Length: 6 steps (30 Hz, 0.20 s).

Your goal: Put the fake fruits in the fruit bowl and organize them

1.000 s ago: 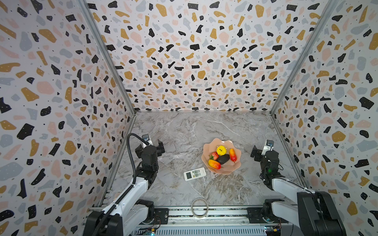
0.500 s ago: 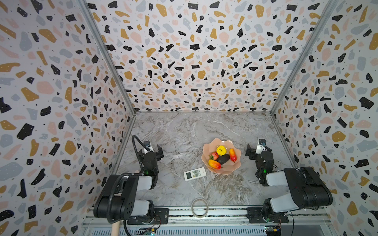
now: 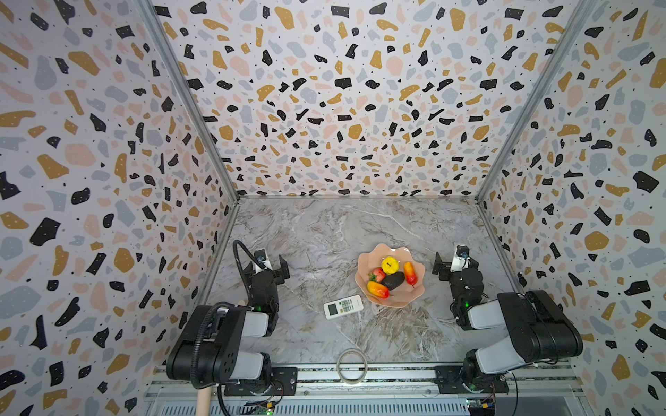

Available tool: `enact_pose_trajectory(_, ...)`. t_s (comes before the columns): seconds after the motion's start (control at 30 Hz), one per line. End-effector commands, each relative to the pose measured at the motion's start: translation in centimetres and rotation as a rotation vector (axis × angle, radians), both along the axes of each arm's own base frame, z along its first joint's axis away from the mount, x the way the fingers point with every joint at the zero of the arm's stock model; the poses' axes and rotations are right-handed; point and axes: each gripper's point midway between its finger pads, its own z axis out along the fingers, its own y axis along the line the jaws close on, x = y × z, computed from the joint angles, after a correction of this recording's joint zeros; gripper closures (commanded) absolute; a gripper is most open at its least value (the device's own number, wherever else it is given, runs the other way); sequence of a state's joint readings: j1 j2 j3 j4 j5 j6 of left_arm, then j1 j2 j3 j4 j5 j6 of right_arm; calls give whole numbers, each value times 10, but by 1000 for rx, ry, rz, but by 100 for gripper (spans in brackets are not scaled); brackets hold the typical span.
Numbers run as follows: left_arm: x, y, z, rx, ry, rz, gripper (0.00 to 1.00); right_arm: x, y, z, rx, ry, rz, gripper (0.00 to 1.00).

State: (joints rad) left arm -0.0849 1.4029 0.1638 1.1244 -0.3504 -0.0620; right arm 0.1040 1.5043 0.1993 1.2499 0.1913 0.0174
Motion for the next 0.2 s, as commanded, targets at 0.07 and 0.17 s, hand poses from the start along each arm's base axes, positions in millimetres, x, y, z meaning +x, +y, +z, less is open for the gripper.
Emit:
enact_pose_trajectory(0.07,4,0,20,10,-73,-3,1,0,1,8,1,-28,3,1)
enact_pose_trajectory(0.17,4,0,20,10,-73,-2,0,0,1,8,0,-32,4,1)
